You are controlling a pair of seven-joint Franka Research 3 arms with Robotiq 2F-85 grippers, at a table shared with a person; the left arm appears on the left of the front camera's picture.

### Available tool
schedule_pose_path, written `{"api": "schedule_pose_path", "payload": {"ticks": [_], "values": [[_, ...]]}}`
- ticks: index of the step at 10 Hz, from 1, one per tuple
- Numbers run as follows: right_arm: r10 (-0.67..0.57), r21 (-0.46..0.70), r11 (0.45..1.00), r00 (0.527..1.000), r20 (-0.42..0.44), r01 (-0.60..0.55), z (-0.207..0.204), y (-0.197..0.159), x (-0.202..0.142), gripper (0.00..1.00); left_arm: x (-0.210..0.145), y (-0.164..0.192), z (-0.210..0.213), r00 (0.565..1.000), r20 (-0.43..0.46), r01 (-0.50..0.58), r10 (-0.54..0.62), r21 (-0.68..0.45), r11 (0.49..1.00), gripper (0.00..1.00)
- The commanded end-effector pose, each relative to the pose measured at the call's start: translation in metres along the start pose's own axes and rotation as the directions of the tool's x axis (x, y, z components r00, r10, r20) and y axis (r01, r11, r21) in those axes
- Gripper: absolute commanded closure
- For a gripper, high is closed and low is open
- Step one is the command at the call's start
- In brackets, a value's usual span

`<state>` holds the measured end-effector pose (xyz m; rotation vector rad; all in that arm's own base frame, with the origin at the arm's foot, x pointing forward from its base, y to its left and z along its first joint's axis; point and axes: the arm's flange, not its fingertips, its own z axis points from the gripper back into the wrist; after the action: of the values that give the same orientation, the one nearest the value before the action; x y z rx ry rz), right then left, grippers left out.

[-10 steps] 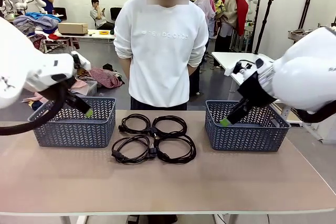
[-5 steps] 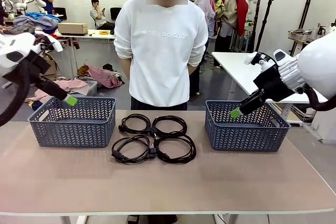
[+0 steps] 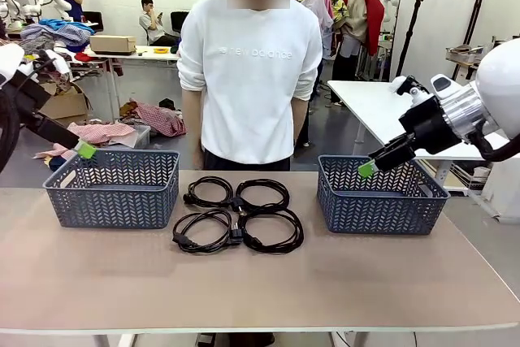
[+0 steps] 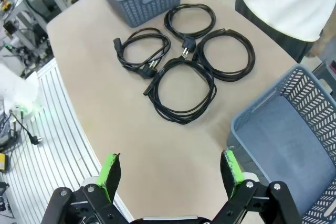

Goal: Organize the cables according to human instructions.
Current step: Pick up a bundle of cables and place it in the basket indicated by the human.

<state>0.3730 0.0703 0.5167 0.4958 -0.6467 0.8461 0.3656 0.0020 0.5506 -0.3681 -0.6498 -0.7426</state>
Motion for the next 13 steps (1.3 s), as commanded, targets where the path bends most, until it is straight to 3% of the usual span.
{"api": "schedule_pose_path", "payload": {"ticks": [1,13], "values": [[0.011,-0.007,1.0,1.0,-0.002,-0.011,-0.0006,0.0013,-0.0004,0.0,0.0031,-0.0071,-0.003,1.0,0.006,0.027,-0.027,-0.024,0.999,0.0],[0.011,-0.007,1.0,1.0,-0.002,-0.011,-0.0006,0.0013,-0.0004,0.0,0.0031,-0.0071,-0.003,1.0,0.006,0.027,-0.027,-0.024,0.999,0.0]]}}
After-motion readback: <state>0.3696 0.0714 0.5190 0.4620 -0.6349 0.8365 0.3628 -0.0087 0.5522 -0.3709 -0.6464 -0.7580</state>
